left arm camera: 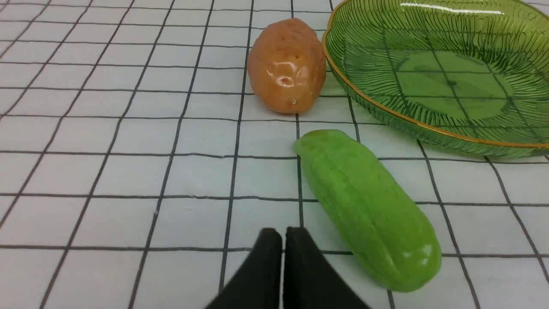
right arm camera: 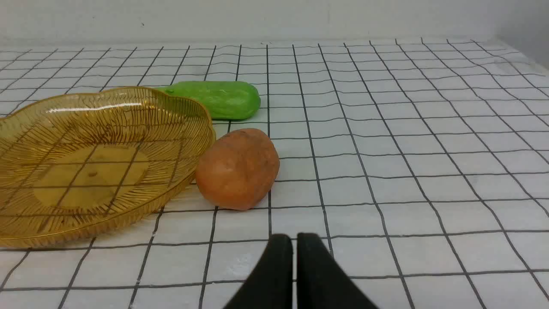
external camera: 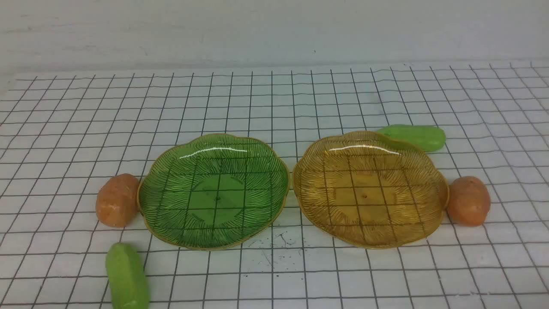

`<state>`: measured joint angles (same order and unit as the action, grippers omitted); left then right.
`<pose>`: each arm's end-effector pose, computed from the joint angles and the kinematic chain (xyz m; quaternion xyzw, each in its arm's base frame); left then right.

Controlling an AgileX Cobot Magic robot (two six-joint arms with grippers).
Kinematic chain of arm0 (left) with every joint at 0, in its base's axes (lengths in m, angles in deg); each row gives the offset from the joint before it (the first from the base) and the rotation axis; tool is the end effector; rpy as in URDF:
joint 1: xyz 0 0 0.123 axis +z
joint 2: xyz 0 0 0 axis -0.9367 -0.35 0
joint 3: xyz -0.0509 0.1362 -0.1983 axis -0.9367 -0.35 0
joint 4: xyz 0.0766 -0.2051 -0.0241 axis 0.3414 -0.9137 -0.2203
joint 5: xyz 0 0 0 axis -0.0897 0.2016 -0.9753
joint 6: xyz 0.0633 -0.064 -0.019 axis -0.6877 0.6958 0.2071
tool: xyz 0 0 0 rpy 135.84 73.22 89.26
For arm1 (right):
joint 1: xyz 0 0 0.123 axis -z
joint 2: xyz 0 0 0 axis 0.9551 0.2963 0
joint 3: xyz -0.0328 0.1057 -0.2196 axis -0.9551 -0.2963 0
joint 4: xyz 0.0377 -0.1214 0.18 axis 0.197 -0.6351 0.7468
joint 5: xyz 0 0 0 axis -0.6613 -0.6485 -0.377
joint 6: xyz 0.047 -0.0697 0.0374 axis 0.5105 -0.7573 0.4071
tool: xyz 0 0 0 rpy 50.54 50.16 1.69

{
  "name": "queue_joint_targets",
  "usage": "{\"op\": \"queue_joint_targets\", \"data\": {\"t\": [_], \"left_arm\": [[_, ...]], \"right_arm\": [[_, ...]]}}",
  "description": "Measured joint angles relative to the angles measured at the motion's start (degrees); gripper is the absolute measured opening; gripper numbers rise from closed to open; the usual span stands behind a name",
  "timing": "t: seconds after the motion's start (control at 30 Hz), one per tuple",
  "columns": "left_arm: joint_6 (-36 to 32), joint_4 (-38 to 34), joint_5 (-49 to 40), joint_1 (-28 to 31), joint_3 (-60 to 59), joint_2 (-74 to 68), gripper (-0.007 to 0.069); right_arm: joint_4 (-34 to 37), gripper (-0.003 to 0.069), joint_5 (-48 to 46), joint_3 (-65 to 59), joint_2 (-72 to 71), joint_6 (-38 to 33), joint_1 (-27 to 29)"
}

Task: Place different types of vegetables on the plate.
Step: 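Put the green cucumber next to the left plate into that plate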

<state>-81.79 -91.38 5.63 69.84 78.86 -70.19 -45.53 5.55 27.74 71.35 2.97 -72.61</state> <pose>0.0695 -0.0007 0.1672 -0.0199 0.8290 -0.0172 0.5587 0.0604 -0.0068 0.1733 0.0307 0.8032 -0.0236 0.5944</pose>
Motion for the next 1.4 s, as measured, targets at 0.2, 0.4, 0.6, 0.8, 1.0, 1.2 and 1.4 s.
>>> {"op": "queue_joint_targets", "data": {"t": [0.2, 0.4, 0.6, 0.8, 1.0, 1.2, 1.4], "left_arm": [[0.0, 0.0, 0.0, 0.0, 0.0, 0.0, -0.0008], [0.0, 0.0, 0.0, 0.0, 0.0, 0.0, -0.0008], [0.0, 0.0, 0.0, 0.0, 0.0, 0.0, -0.0008], [0.4, -1.8, 2.1, 0.0, 0.0, 0.0, -0.0008], [6.2, -16.4, 7.3, 0.0, 0.0, 0.0, -0.0008], [7.5, -30.9, 12.5, 0.0, 0.0, 0.0, -0.0008], [3.7, -32.9, 15.9, 0.0, 0.0, 0.0, -0.0008]], "right_arm": [[0.0, 0.0013, 0.0, 0.0, 0.0, 0.0, 0.0], [0.0, 0.0013, 0.0, 0.0, 0.0, 0.0, 0.0], [0.0, 0.0013, 0.0, 0.0, 0.0, 0.0, 0.0], [0.0, 0.0013, 0.0, 0.0, 0.0, 0.0, 0.0], [0.0, 0.0013, 0.0, 0.0, 0.0, 0.0, 0.0], [0.0, 0.0013, 0.0, 0.0, 0.0, 0.0, 0.0], [0.1, 0.0013, 0.3, 0.0, 0.0, 0.1, 0.0]]}}
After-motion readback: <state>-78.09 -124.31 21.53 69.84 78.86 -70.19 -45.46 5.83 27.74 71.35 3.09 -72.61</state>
